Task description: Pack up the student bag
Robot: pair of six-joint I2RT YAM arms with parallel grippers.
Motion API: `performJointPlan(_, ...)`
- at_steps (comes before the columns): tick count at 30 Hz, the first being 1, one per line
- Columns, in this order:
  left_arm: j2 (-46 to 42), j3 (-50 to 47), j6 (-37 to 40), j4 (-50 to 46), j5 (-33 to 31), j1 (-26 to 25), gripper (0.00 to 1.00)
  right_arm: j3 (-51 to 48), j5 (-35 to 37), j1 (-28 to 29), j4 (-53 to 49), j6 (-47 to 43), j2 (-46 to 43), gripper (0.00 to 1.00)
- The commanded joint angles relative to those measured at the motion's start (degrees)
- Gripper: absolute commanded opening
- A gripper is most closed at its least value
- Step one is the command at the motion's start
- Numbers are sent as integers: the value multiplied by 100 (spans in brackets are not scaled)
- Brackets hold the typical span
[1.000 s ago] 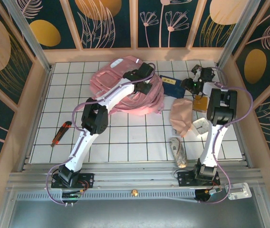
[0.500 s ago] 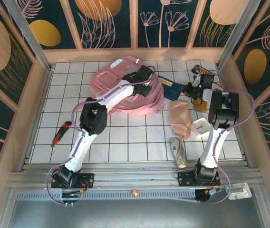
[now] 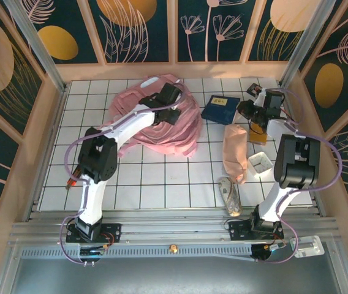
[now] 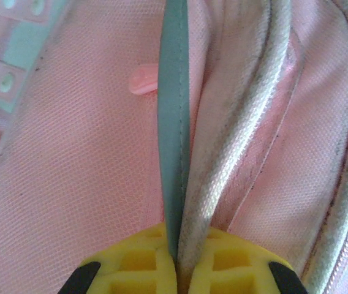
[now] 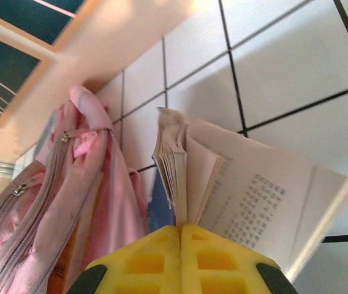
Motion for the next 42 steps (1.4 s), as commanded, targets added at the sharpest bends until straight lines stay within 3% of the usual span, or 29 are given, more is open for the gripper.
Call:
performJointPlan(1,-617,-222,-304,384,-28,111,0,-98,-68,16,278,245,-504,0)
performJointPlan(12,-720,-204,-934,619,655,198,0,-445,-875,287,850,1430,-1222,0)
performJointPlan(23,-965,-188,-1555,808,1381,556,0,-309,-692,1058,812,1648,-1829,0)
performJointPlan(26,-999,-219,-1557,795,1472,567,0,-5,-310,1126,-208,1206,-1618,0)
performJointPlan(27,-998,-243,-1561,790,1502,567,0,247,98,1150,-963,816,-1466,11)
performJointPlan(29,-996,-355,-1605,848,1609,567,0,799,867,1153,-2194,162,-1029,58)
performJointPlan(31,-986,-537,-1704,1025,1764,567,0,1283,1585,1064,-3062,-377,-482,85)
performJointPlan(32,-965,-605,-1755,1100,1845,567,0,1382,1952,993,-3247,-542,-288,93)
performJointPlan(34,-900,-708,-1851,1261,2020,567,0,1566,1926,666,-3417,-757,77,99)
performJointPlan(37,-755,-775,-1926,1403,2148,558,0,1674,1167,163,-3209,-916,577,99)
performJointPlan(42,-334,-645,-1965,1436,2234,455,0,2530,524,22,-3767,-1577,1707,99)
